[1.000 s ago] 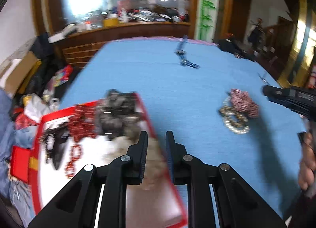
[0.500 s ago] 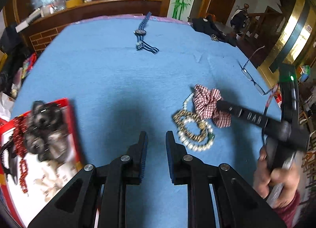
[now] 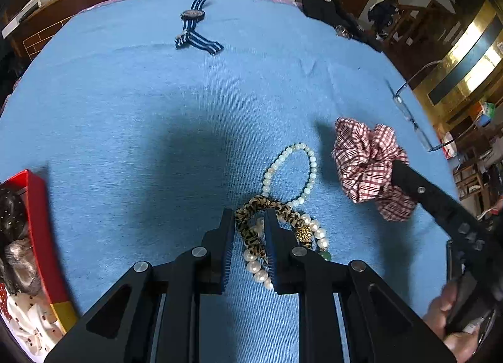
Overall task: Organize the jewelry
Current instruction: 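Grasp the red plaid scrunchie with the right gripper while the left reaches the leopard bracelet, then grasp the leopard-print bracelet with the left gripper while the right holds the plaid scrunchie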
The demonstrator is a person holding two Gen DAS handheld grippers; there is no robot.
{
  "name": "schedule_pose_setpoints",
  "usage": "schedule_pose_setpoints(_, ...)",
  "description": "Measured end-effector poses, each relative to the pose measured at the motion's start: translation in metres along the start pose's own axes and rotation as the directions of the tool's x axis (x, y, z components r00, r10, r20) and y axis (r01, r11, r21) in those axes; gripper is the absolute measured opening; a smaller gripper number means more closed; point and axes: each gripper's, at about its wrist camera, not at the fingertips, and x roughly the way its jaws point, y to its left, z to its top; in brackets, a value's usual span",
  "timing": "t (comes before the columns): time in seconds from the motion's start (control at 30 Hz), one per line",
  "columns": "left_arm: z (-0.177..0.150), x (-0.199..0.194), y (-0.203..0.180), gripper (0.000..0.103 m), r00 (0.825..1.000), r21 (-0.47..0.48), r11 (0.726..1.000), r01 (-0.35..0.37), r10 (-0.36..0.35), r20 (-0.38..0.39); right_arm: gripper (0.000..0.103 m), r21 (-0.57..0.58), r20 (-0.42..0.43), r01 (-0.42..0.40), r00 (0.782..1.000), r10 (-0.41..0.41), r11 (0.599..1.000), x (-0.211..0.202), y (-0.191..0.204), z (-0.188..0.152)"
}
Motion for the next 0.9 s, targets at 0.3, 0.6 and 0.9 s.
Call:
schedule_pose_setpoints(0.3, -0.005, 0.003, 0.007, 0.007, 0.998, 0.003, 1.0, -0.03, 0.03, 0.051, 0.007, -0.007, 0.021, -0.035, 0.999, 0.035, 0.999, -0.008, 0.007, 0.0)
schedule_pose_setpoints(0.6, -0.034, -0.051, -0.003, 0.007, 0.942, 0.06, 0.994, -0.088, 0.064, 0.33, 0.007, -0.039, 0.043, -0.046, 0.998, 0.047, 0.998, -0.014, 0.018, -0.004)
schedule_pose_setpoints(0.9, -0.038, -0.057, -0.007, 0.007, 0.896, 0.084, 0.98, -0.183, 0.131, 0.424, 0.007, -0.078, 0.045, -0.034, 0.998, 0.038, 0.996, -0.012, 0.027, -0.01)
